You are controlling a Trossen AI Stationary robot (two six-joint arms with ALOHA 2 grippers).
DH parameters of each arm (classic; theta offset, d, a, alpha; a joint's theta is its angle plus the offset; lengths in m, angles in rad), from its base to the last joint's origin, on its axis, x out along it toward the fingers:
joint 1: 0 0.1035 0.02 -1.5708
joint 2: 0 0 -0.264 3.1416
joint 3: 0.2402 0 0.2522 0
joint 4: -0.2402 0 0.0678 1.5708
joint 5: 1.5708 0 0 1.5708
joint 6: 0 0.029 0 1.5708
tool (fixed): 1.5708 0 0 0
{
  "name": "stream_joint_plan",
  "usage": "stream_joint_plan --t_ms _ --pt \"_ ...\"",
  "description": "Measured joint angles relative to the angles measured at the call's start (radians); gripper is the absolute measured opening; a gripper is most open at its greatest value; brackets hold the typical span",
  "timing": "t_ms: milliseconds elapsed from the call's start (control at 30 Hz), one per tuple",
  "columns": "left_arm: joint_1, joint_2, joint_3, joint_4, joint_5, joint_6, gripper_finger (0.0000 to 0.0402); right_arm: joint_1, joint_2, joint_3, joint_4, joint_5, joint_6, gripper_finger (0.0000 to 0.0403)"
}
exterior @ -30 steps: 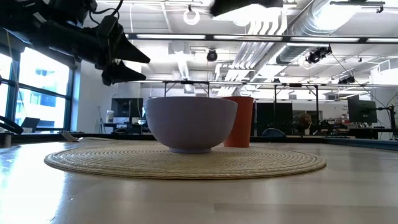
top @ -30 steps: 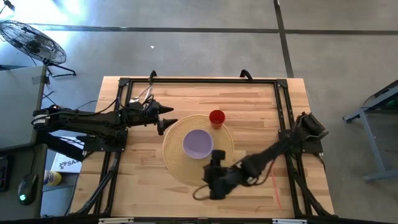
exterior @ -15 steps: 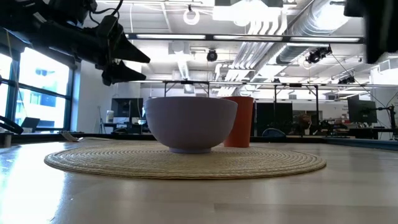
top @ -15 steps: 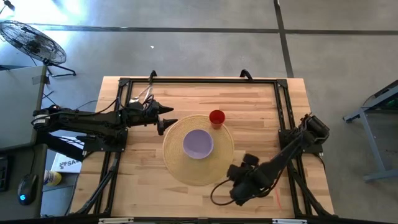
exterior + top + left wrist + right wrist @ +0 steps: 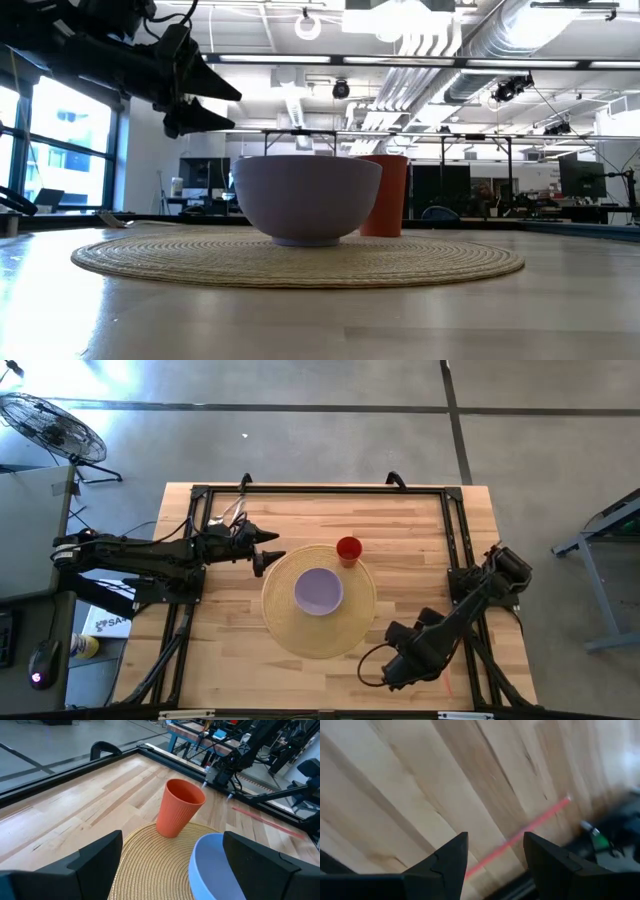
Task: Pick & Place Utensil
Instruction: Put the orange straw into the orange cup
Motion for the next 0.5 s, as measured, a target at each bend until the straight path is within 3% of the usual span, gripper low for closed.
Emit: stream_joint_plan --t_ms 400,500 --pt "0.000 0.000 0.000 0.000 0.000 -0.001 0.0340 0.071 -0.004 -0.005 -0.100 0.000 0.132 0.0186" --pt "0.000 0.000 0.000 0.000 0.001 -0.001 0.0340 0.080 -0.038 -0.068 -0.089 -0.009 0.168 0.0186"
